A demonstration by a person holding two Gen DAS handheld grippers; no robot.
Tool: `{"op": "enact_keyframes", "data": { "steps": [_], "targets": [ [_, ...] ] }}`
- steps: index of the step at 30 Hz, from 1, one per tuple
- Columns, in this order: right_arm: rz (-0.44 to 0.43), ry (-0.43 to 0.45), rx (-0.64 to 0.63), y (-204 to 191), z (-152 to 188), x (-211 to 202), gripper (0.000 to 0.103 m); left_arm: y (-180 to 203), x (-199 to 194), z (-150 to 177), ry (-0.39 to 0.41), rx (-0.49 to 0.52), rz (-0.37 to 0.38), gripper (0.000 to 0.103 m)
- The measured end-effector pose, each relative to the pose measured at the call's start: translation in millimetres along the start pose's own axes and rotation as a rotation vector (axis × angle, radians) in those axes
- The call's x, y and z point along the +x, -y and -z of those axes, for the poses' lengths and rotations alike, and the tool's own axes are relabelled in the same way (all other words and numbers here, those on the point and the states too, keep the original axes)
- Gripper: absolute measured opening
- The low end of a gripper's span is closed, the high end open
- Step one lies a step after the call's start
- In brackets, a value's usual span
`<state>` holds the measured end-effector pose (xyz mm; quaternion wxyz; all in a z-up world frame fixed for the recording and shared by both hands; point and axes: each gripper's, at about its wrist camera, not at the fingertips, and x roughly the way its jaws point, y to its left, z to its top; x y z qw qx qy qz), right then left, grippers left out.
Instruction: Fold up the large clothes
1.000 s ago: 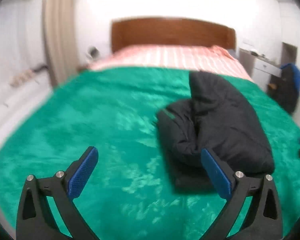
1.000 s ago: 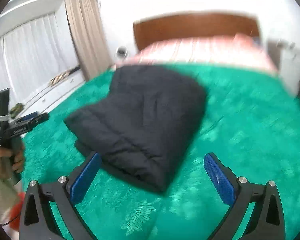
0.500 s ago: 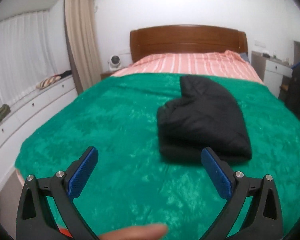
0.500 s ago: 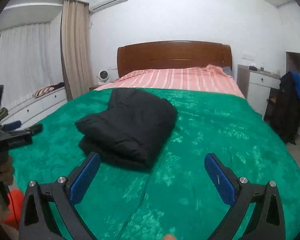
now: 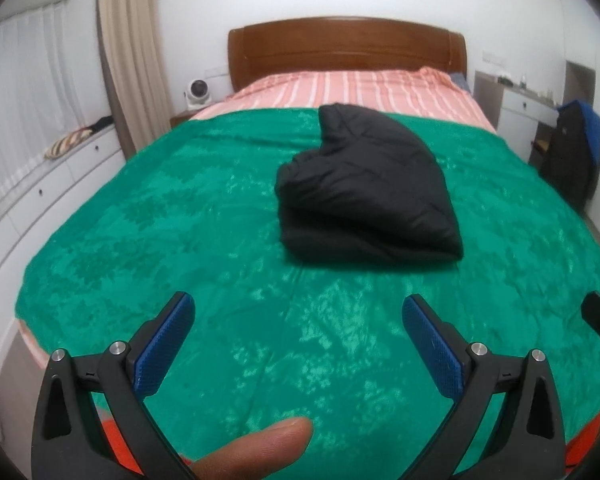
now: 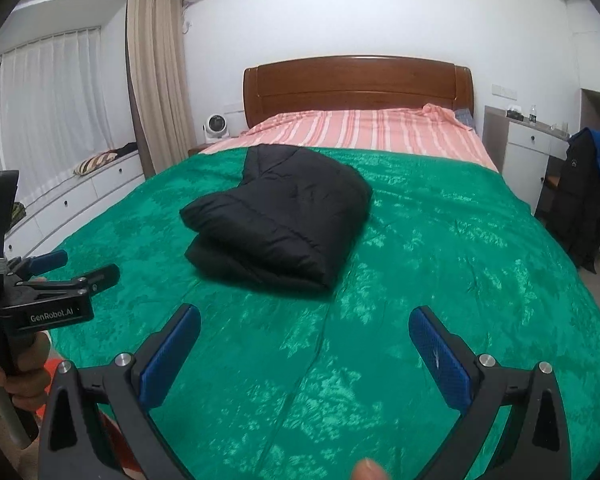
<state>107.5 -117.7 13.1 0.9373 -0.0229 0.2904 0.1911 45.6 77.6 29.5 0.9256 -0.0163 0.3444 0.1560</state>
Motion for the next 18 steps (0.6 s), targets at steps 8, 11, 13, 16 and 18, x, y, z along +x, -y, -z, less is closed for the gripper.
{"op": "enact_keyframes", "data": {
  "steps": [8,11,13,16,18],
  "targets": [
    [0.026,-0.090,0.014,-9.1,10.9,-0.7,0.103,12.0,-12.0,9.0,-0.006,0.057,0.024,0.103],
    [0.077,-0.133,0.008,-11.8,12.2,0.5,0.103,18.8,-17.1,9.6,-0.009,0.089,0.027,0.103],
    [0.096,-0.150,0.010,-13.5,12.2,-0.4,0.103,21.6,-18.6,10.6,-0.009,0.099,0.018,0.103],
    [0.122,-0.153,0.004,-16.5,12.2,-5.0,0.103,25.1,-17.0,12.3,-0.027,0.114,0.027,0.103],
    [0.126,-0.157,0.008,-16.5,12.8,-7.3,0.103,25.4,-16.3,12.8,-0.028,0.112,0.029,0.103]
  ]
}}
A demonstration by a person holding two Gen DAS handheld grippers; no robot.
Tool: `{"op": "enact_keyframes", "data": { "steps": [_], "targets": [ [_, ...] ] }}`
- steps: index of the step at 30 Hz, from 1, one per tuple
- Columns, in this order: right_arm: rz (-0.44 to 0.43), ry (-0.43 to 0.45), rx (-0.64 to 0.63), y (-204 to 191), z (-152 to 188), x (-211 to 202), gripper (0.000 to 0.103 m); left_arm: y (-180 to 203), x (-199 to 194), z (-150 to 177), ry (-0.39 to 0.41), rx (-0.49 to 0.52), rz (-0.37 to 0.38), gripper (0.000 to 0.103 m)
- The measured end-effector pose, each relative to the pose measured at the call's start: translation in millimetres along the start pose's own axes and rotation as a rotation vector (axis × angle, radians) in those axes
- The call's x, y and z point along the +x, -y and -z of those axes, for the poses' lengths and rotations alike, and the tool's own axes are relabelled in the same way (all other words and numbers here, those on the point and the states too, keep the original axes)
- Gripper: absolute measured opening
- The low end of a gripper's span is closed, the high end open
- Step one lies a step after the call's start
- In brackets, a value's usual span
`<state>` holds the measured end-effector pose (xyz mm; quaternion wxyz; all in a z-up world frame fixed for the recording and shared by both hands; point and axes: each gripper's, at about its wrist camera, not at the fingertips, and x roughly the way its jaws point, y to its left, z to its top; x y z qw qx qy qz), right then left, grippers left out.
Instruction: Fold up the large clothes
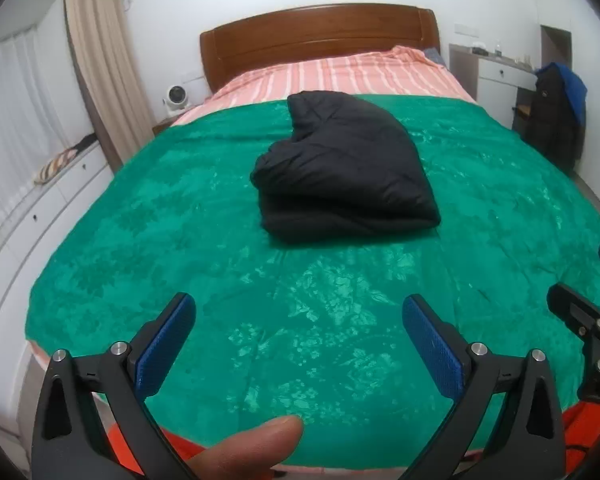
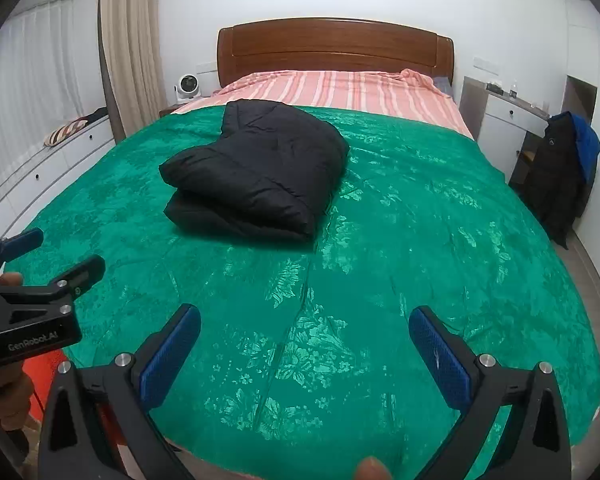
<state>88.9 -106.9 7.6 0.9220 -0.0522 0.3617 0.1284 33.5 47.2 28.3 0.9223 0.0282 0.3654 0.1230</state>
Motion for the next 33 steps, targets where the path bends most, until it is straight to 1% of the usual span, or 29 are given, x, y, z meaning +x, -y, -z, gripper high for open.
{"op": "enact_keyframes", "data": {
  "steps": [4,12,16,20,25,29,33],
  "targets": [
    [0.021,-0.012,-0.003,0.4,2.6,0.5,0.103,1.1,-1.6,-0.6,0.001,-0.013,0.038,0.103],
    [0.034,-0.017,-0.017,-2.8,5.1,-0.3,0.103,1.4,-0.3,0.3,0.010,-0.048,0.021,0.103],
    [0.048,-0.013,-0.028,-5.3,4.5,-2.4,0.103,0.9,-2.4,0.4,0.021,-0.041,0.013,0.103],
    [0.052,-0.019,-0.030,-5.5,5.0,-2.7,0.103,1.8,-1.7,0.3,0.015,-0.034,-0.002,0.103],
    [0.057,-0.018,-0.034,-6.6,5.6,-3.8,0.103,3.8,1.5,1.5,-0.009,-0.025,0.002,0.103],
    [0.062,-0.022,-0.033,-5.8,6.2,-3.4,0.103,6.8,-0.8,1.5,-0.011,-0.011,-0.002,0.103],
    [0.063,-0.024,-0.033,-5.6,5.9,-4.1,0.103,7.5,-3.2,0.0,-0.015,-0.009,0.018,0.103]
  ]
}}
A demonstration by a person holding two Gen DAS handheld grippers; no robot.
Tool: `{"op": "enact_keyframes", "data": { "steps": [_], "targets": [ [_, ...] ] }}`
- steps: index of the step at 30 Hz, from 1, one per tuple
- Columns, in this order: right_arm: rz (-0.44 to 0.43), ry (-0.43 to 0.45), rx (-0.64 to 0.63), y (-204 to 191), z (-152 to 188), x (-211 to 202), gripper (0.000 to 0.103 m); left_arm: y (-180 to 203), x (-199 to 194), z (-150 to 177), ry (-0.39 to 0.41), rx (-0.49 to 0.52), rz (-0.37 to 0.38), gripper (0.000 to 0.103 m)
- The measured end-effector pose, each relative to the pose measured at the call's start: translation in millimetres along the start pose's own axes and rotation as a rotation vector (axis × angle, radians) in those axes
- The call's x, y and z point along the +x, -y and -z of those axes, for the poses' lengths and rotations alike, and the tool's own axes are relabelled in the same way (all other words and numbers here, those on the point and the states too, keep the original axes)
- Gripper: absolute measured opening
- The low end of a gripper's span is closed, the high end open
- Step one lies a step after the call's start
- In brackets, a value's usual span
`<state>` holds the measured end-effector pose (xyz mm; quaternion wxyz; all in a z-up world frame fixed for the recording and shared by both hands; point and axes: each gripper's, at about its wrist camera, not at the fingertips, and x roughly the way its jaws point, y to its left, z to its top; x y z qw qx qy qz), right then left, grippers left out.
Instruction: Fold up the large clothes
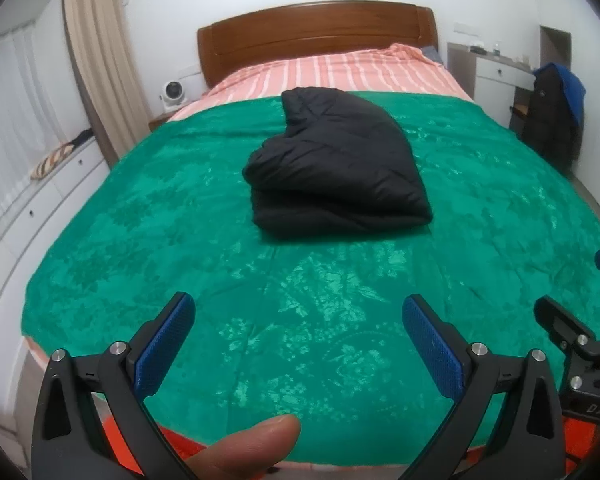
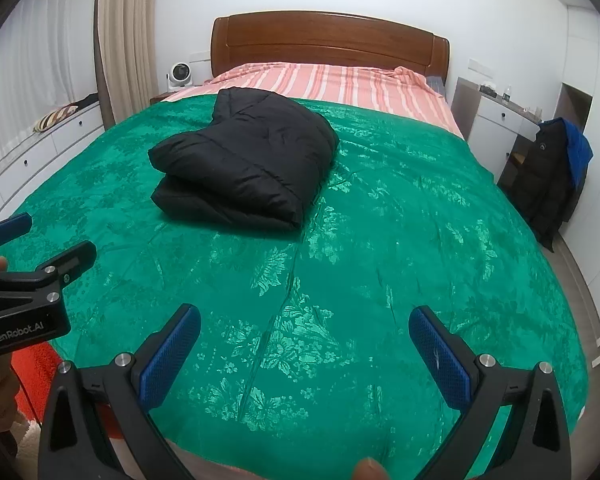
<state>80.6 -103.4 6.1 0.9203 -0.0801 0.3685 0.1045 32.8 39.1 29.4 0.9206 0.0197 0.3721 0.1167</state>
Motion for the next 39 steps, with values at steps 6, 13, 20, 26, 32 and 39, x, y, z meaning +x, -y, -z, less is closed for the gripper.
{"op": "enact_keyframes", "data": {
  "steps": [6,13,20,26,32,39],
  "targets": [
    [-0.010,0.004,0.006,1.7,-0.5,-1.0,0.103,-0.5,-3.3,-0.8,0.007,-0.004,-0.002,0.103],
    [-0.013,0.003,0.010,-0.3,0.3,-3.9,0.103,-4.3,-2.1,-0.7,-0.002,-0.021,0.000,0.103],
    [-0.011,0.005,0.012,-0.6,-0.9,-6.1,0.103,-3.4,-3.6,-1.1,0.004,-0.016,0.003,0.103],
    [-0.019,0.004,0.018,2.2,-2.6,-8.1,0.103,0.1,-5.9,-1.5,0.008,-0.004,0.005,0.103],
    [-0.024,0.011,0.020,3.1,-5.3,-11.1,0.103,2.4,-7.1,-2.5,0.010,0.004,0.004,0.103],
    [-0.063,0.033,0.031,3.1,-7.8,-18.5,0.103,1.9,-7.1,-3.5,0.005,0.002,0.009,0.103]
  ]
}}
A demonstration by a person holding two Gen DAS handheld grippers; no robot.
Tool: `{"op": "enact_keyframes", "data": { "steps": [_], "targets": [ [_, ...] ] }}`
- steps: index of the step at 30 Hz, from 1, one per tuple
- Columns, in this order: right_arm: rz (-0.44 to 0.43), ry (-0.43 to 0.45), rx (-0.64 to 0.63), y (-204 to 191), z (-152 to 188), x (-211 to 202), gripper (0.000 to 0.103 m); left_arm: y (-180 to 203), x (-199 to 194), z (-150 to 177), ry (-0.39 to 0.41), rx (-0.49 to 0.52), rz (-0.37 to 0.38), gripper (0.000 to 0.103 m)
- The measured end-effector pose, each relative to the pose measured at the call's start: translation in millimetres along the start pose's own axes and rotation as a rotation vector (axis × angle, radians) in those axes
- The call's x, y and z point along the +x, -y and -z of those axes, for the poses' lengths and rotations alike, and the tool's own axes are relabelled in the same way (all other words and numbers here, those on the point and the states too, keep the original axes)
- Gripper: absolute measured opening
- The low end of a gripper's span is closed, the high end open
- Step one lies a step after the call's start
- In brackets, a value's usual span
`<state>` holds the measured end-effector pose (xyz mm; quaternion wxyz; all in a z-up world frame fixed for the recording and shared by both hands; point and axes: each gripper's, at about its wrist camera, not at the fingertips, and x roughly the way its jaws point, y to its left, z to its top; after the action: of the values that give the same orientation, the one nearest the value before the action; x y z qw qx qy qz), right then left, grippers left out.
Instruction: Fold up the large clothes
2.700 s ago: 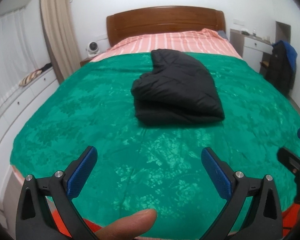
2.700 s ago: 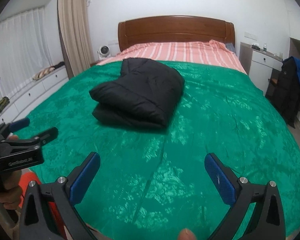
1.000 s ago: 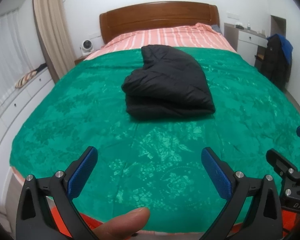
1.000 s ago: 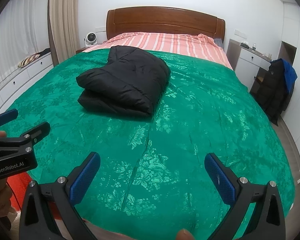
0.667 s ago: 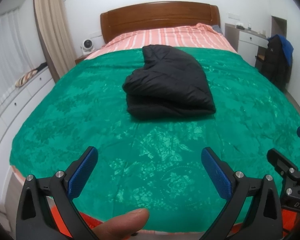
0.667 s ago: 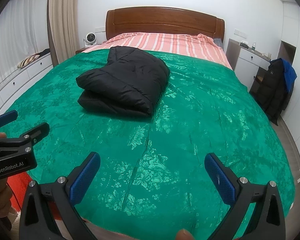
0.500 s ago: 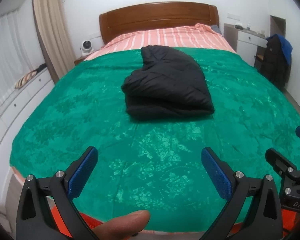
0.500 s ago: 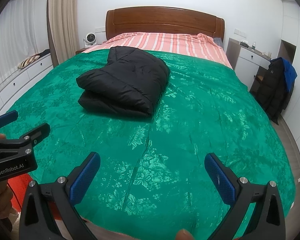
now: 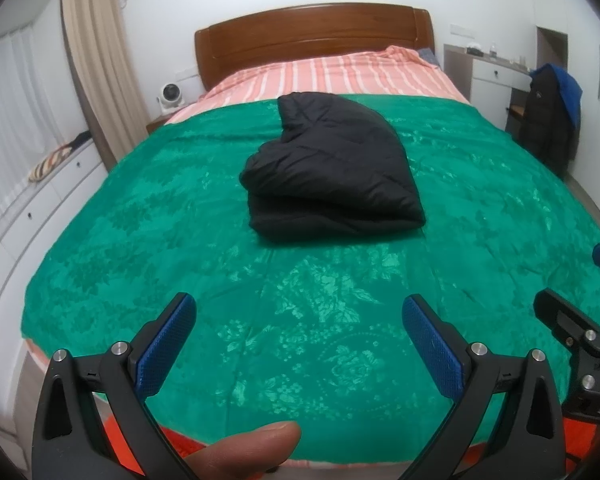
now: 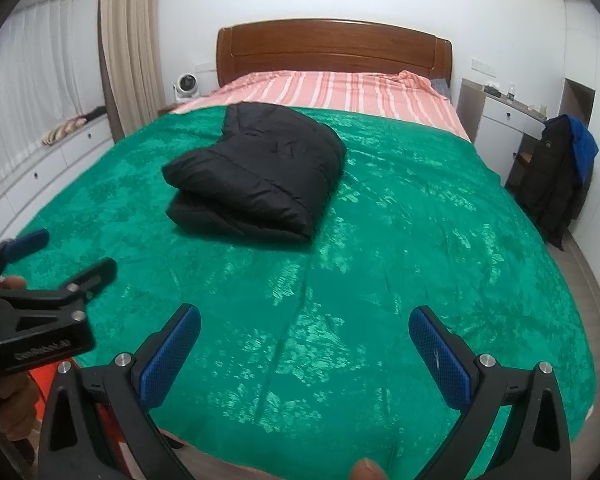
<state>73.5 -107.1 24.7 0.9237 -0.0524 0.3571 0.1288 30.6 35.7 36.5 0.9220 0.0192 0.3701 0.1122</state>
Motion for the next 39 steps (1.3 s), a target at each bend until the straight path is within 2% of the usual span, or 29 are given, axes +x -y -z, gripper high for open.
{"op": "enact_keyframes", "data": {
  "steps": [11,16,25,28,39],
  "targets": [
    [-0.033,0.024,-0.004,-3.0,-1.0,-4.9,0.103,-5.5,-4.9,-1.1,0.004,-0.017,0.013,0.103],
    [-0.074,0.043,-0.006,-5.1,-1.3,-8.7,0.103,-6.1,-6.0,-1.8,0.009,-0.017,0.013,0.103],
    [-0.068,0.036,0.005,-2.0,-0.8,-6.3,0.103,-6.4,-6.2,-1.6,0.004,-0.017,0.013,0.103],
    [-0.110,0.044,0.026,0.4,-2.4,-9.4,0.103,-6.3,-7.2,-1.8,0.008,-0.017,0.013,0.103],
    [-0.078,0.044,0.023,2.2,-2.2,-10.5,0.103,-5.2,-12.8,-3.6,0.023,-0.014,0.012,0.103]
  ]
}}
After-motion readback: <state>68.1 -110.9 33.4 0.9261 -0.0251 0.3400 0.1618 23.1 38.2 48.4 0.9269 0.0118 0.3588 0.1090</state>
